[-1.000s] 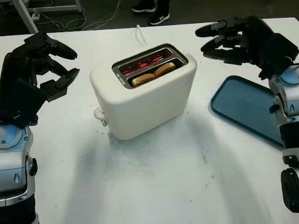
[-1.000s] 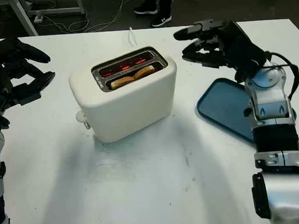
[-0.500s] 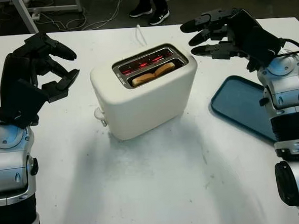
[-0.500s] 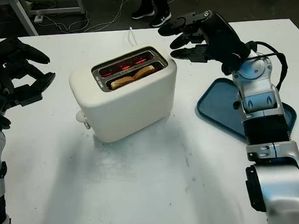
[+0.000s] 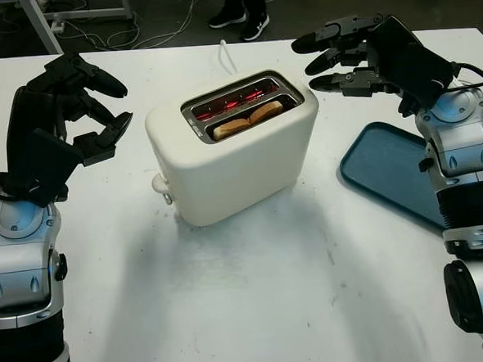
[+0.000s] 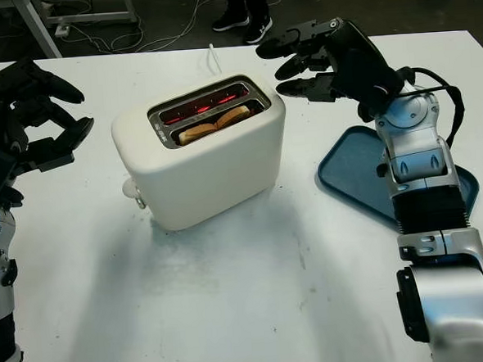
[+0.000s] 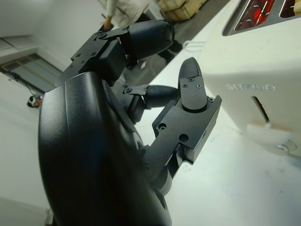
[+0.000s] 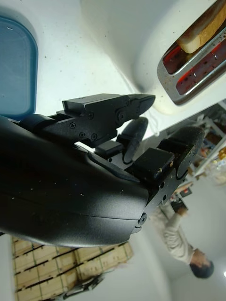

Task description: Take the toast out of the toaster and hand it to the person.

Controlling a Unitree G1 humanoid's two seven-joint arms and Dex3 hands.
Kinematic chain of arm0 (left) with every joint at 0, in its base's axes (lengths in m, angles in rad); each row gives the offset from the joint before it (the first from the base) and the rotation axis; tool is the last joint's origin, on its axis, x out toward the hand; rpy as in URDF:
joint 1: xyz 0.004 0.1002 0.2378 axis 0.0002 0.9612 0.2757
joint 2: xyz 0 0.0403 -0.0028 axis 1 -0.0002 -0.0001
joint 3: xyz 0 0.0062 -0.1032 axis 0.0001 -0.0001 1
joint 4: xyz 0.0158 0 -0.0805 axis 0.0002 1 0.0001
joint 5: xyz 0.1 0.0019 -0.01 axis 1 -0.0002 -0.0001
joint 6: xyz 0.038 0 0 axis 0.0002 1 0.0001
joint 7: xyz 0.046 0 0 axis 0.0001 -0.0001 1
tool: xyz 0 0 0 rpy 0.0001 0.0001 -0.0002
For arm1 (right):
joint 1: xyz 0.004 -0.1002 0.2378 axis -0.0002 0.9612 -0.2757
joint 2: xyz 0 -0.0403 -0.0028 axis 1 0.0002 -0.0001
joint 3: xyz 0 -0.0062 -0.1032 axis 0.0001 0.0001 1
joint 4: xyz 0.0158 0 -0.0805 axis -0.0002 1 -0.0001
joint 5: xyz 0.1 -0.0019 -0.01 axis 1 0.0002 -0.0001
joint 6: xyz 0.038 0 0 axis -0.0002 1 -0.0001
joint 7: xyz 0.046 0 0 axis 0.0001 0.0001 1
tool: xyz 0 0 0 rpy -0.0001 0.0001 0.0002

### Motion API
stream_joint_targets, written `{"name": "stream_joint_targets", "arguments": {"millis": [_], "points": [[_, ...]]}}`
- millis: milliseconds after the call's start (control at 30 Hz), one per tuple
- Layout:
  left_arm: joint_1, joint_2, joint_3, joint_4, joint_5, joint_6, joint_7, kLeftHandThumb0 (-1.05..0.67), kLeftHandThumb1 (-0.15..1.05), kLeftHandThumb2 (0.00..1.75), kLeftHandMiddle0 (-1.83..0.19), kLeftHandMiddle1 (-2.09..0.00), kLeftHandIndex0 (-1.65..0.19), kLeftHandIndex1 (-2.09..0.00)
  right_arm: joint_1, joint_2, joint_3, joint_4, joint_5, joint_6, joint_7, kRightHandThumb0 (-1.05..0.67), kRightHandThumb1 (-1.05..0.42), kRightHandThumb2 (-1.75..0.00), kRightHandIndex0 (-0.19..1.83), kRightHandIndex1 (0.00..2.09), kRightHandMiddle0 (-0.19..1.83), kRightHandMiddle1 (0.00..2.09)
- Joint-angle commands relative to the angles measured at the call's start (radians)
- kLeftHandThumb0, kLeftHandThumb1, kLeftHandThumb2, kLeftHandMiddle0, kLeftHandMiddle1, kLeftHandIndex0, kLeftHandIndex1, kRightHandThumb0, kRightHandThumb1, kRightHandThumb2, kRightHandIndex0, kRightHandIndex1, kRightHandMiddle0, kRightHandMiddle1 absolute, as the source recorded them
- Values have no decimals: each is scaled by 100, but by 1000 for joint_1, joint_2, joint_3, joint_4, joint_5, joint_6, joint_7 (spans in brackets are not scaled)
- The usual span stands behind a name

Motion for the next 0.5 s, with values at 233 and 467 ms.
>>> {"name": "stream_joint_targets", "arguments": {"millis": [233, 467], "points": [[-4, 12, 3, -17, 2, 12, 2, 0, 53, 77, -58, -166, -53, -140, 3, 2, 0, -4, 3, 12, 4, 8, -87, 0, 57, 84, 89, 7], [1, 14, 8, -17, -6, 14, -5, -4, 53, 76, -58, -166, -53, -140, 9, -4, 3, -15, -6, 19, 3, 6, -87, 0, 56, 86, 89, 7]]}}
